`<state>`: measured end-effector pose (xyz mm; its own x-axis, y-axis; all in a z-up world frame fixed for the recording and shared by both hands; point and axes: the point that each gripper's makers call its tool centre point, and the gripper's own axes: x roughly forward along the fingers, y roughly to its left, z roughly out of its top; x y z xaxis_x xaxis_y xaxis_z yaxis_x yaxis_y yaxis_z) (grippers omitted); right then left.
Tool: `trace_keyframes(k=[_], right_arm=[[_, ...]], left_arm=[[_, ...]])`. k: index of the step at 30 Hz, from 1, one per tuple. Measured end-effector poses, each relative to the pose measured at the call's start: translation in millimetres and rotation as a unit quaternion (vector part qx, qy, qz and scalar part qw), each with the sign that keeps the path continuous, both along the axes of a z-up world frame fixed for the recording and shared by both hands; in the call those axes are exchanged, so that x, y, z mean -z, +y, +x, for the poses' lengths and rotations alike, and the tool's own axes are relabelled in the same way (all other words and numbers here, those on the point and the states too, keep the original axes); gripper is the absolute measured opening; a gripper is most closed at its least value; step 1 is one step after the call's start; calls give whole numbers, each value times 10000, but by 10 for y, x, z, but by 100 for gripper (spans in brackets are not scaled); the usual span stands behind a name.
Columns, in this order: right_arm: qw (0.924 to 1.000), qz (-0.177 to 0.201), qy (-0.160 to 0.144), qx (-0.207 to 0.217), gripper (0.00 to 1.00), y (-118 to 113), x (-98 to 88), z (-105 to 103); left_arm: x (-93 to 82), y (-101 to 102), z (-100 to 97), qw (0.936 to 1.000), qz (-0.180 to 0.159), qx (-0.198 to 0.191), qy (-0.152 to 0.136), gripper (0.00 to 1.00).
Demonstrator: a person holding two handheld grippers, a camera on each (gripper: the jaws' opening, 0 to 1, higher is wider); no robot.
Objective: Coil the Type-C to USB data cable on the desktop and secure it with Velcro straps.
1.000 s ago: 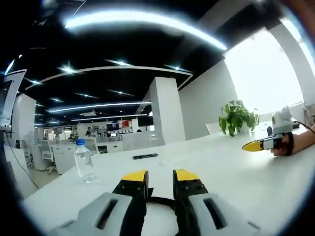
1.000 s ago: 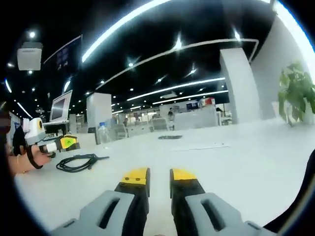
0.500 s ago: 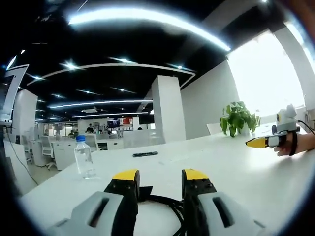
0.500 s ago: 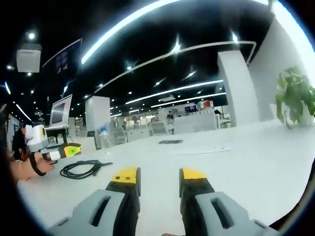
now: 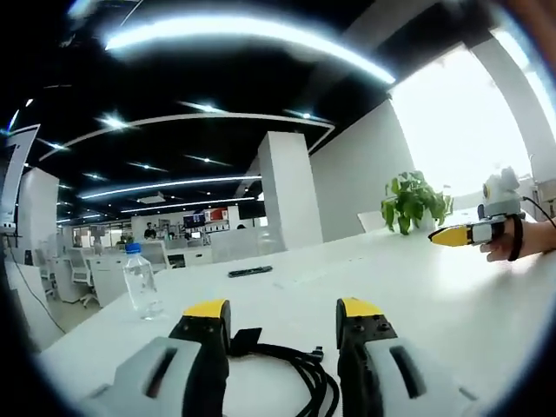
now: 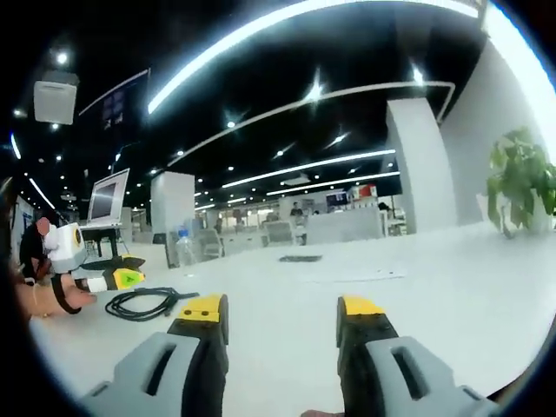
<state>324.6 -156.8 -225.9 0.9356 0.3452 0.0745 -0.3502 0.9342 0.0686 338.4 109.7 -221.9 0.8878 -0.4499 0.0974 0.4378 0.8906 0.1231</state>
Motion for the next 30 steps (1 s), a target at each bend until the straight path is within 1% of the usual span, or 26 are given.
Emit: trace_keyframes(k=[5,9,13,16,23,26,30], right_arm=[[10000,-3,-32,27,56,-12,-19,2],[9999,87,-137,47,62,-28,-54,-1],[9998,121,-132,56,67,-26,-61,-4],[9998,132,-124,57,71,-20,-60,-5],[9999,119,-108,64,68,-32,-57,-1],[9998,73,-142,75,68,-36,-62,2],[9998,119,-151,79,68,-39,-64,-2]], left_arm=[[5,36,13,9999,-96,-89,49,57],[-10,34,9,9999,34,-157,-61,57],[-31,22,-1,9997,132,-164,-154,57],[-29,13,-6,9997,123,-141,-146,57],[-16,49,6,9998,12,-178,-52,55],[-20,49,3,9998,45,-190,-73,55],[-24,51,0,9997,72,-206,-97,55]])
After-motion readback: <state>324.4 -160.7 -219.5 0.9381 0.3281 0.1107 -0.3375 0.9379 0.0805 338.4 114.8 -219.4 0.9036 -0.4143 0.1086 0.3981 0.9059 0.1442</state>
